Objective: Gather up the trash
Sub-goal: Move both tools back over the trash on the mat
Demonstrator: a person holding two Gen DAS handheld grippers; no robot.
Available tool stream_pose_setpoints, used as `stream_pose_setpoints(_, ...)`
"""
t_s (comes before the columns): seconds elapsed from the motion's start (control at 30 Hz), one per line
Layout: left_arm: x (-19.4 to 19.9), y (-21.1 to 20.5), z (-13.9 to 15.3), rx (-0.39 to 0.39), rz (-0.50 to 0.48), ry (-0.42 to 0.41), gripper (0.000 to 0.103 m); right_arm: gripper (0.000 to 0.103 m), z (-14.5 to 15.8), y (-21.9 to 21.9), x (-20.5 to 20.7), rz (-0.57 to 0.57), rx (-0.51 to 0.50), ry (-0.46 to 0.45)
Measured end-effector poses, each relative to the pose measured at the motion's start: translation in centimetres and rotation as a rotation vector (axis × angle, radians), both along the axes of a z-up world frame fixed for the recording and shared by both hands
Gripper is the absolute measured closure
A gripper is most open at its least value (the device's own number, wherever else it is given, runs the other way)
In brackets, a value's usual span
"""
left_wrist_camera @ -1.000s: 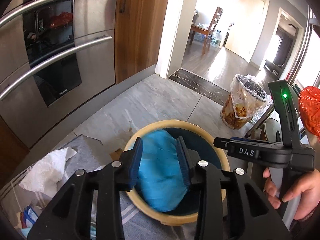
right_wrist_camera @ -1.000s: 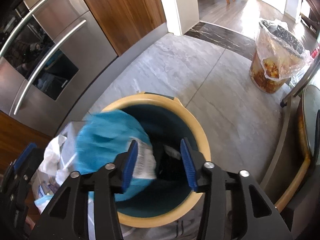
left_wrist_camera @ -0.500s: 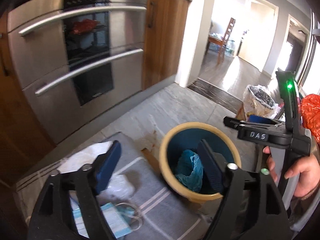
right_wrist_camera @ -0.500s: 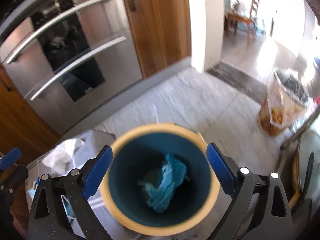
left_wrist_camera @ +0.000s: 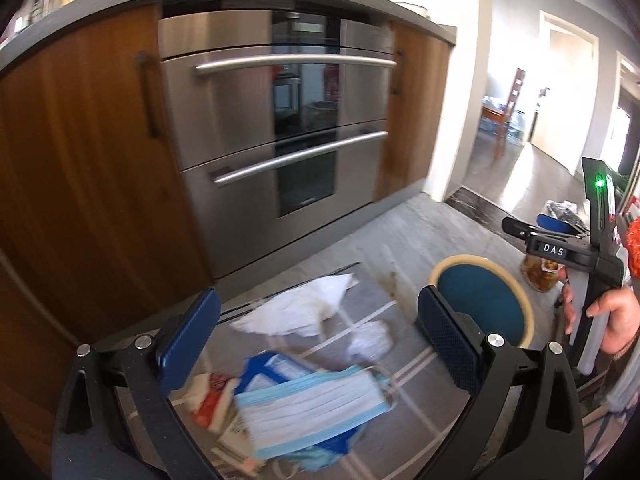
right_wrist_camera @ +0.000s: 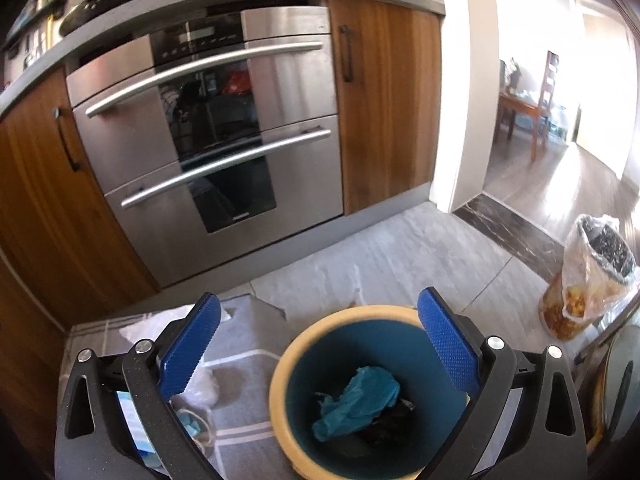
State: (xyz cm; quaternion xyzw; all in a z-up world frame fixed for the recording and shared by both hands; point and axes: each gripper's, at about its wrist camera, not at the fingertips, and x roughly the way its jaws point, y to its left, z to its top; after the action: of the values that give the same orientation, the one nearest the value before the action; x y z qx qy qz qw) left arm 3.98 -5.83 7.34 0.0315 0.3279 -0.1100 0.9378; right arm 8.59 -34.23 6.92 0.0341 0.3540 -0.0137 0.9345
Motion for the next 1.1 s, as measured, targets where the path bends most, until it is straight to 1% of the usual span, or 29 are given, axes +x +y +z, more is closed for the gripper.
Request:
stream_pose_setpoints(0.13,-0.7,3.0,-1.2,-0.025,0.049,0.019,0.006,0.005,-0.5,2.3,0.5,0.019,0.005,0.026)
stream_pose_setpoints(0.23,-0.9,5.1,-2.4,-0.027,0.081,0.036,0.006,0.005,-1.1,3.9,0.8,0.043,0.010,0.046)
stream_pose_setpoints(0.3,-0.8,6.2,-3.4,-0.036,0.093,0.051,0.006,0.005,-1.7,5.2,1.2,0.076,-0.002,0.071)
stream_pose_setpoints(0.4,-0.7,7.7,-5.0,-0.035,0.097,0.080,0.006,0.005,-3.3,7.7,1.7,0.128,-0.047,0.123)
stream_pose_setpoints(0.53,0.2,8.3,-7.7,-0.008,0.086,0.151,0.006,0.005,-6.1,10.0,2.7,0.177,-0.088,0.209)
stream_pose_setpoints(0.63,1.1,8.9,-10.0,-0.019,0.084,0.214,0.006,0.005,-9.1,11.7,3.7,0.192,-0.160,0.290)
stream_pose_setpoints(0.7,1.5,9.2,-11.7,-0.024,0.093,0.255,0.006,0.005,-10.4,12.2,4.0,0.196,-0.176,0.326)
stream_pose_setpoints(0.8,2.1,8.7,-14.1,-0.029,0.095,0.315,0.006,0.005,-11.9,12.7,4.5,0.184,-0.152,0.364)
stream_pose_setpoints(0.97,2.2,7.7,-16.3,-0.034,0.079,0.371,0.006,0.005,-13.4,13.7,4.9,0.190,-0.096,0.408)
stream_pose_setpoints(1.0,2.3,7.6,-16.5,-0.037,0.078,0.380,0.006,0.005,-13.7,14.0,4.9,0.194,-0.104,0.416)
stream_pose_setpoints(1.07,2.5,7.5,-16.8,-0.043,0.074,0.396,0.012,0.008,-14.5,14.5,5.1,0.215,-0.135,0.437)
stream_pose_setpoints(1.1,2.6,7.5,-17.0,-0.051,0.072,0.408,0.017,0.009,-14.9,14.8,5.1,0.227,-0.144,0.448)
